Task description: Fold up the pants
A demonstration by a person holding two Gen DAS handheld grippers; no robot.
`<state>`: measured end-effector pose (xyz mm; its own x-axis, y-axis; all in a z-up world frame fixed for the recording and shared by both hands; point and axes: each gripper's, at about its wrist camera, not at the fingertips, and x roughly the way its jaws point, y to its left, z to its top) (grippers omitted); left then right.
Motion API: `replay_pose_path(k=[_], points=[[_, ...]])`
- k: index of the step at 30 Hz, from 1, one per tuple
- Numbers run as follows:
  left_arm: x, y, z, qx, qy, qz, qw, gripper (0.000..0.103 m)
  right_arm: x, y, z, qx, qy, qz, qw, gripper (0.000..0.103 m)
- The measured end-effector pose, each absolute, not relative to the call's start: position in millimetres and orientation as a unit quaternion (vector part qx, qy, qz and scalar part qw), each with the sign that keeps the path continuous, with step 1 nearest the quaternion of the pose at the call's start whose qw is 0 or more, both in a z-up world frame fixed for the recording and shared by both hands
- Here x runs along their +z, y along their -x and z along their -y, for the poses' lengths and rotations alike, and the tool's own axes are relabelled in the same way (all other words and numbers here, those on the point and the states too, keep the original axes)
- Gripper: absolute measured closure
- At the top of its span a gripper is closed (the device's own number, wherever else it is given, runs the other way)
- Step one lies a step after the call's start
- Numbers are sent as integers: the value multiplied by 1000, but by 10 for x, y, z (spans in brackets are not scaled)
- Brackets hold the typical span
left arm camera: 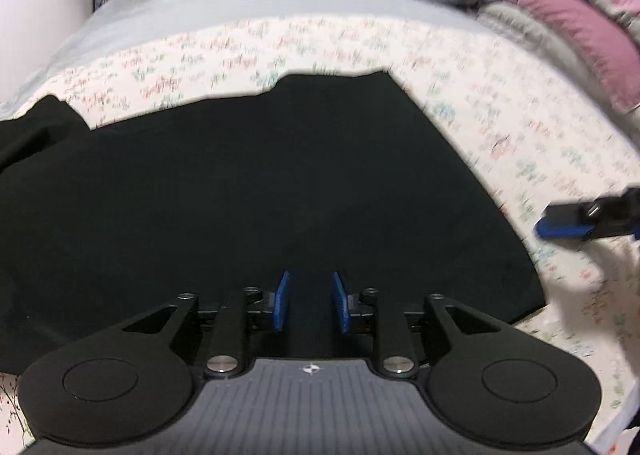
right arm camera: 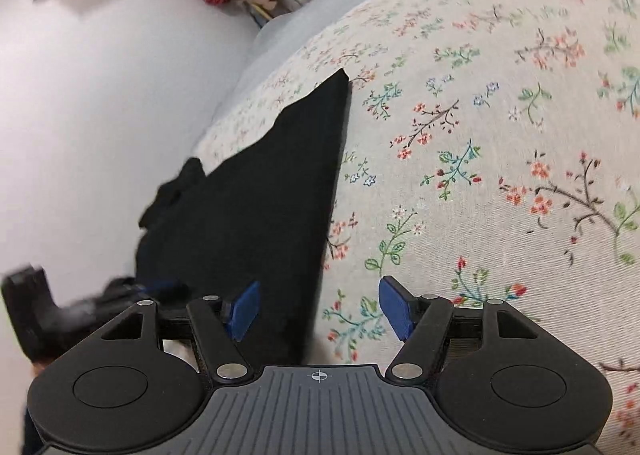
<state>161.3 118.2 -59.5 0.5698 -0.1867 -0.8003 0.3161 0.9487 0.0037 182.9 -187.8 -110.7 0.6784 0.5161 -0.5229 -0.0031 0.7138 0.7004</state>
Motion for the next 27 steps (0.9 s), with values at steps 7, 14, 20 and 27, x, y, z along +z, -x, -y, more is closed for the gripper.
replay_pose_path(k=[7, 14, 20, 27], points=[[-678, -1610, -1276, -130, -70, -454, 879, 51, -1158, -1863, 1908, 160, -394, -362, 830, 36], [-577, -1600, -1298, -125, -40, -438, 889, 51, -1199, -1854, 1852, 159, -409, -344, 830, 38], [-675, -1657, -1113, -145, -57, -456, 876, 51, -1219, -1840, 1764, 166, -418, -345, 824, 42], [-706, -1656, -1105, -138, -60, -457, 877, 51, -1271, -1810, 1565, 180, -422, -355, 815, 53]])
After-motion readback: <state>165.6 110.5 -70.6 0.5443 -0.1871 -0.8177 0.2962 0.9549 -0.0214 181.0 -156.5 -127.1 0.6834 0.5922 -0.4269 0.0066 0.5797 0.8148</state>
